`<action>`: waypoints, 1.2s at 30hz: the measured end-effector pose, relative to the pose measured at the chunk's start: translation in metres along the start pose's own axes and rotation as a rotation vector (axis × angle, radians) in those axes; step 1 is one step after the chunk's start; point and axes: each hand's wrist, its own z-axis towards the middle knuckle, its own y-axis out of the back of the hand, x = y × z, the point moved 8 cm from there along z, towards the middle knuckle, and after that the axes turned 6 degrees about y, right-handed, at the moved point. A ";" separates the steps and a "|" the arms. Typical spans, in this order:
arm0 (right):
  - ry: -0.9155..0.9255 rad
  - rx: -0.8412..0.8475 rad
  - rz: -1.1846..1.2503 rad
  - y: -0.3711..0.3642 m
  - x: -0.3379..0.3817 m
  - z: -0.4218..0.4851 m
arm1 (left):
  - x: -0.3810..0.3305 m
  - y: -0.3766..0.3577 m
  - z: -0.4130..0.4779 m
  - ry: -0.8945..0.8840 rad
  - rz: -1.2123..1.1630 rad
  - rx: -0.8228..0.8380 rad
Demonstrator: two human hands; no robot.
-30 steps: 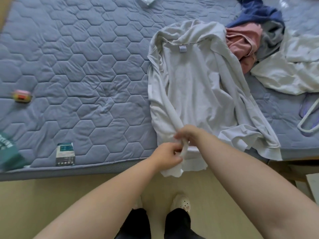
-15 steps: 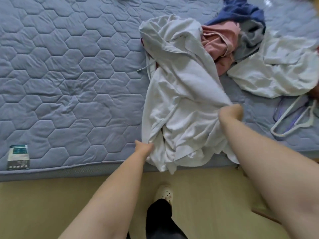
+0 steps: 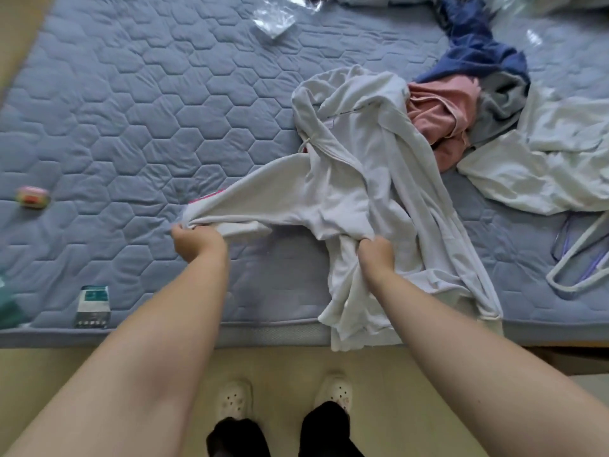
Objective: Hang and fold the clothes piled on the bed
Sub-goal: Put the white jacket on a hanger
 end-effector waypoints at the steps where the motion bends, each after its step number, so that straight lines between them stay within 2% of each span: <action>1: 0.002 0.012 0.011 -0.009 0.007 -0.008 | -0.017 0.011 0.020 0.007 -0.063 -0.033; 3: 0.021 0.028 0.038 -0.030 0.022 -0.025 | -0.044 0.030 0.057 -0.008 -0.171 -0.038; 4: 0.030 0.038 0.070 -0.043 0.030 -0.035 | -0.055 0.034 0.073 -0.054 -0.182 0.013; 6: 0.030 0.108 0.175 -0.079 0.045 -0.057 | -0.067 0.029 0.087 -0.207 -0.040 0.203; 8: -0.015 0.292 0.291 -0.128 0.053 -0.081 | -0.052 0.013 0.084 -0.288 0.109 0.416; 10: -0.140 0.558 0.368 -0.177 0.053 -0.110 | -0.021 -0.001 0.075 -0.246 0.210 0.570; 12: -0.199 0.677 0.362 -0.208 0.046 -0.121 | 0.008 -0.009 0.060 -0.183 0.334 0.685; 16: -0.181 0.439 0.262 -0.205 0.029 -0.098 | 0.043 -0.022 0.032 -0.176 0.508 0.909; 20: -0.096 0.289 0.106 -0.178 0.021 -0.077 | 0.050 -0.035 0.005 -0.284 0.588 0.995; 25: -0.032 0.183 -0.031 -0.118 0.015 -0.056 | 0.041 -0.057 -0.061 -0.427 0.694 1.130; 30: -0.060 0.106 0.017 -0.028 -0.013 -0.037 | 0.037 -0.095 -0.162 -0.632 0.797 1.203; 36: -0.125 -0.118 0.050 0.137 -0.084 0.023 | 0.041 -0.161 -0.321 -0.855 0.902 1.275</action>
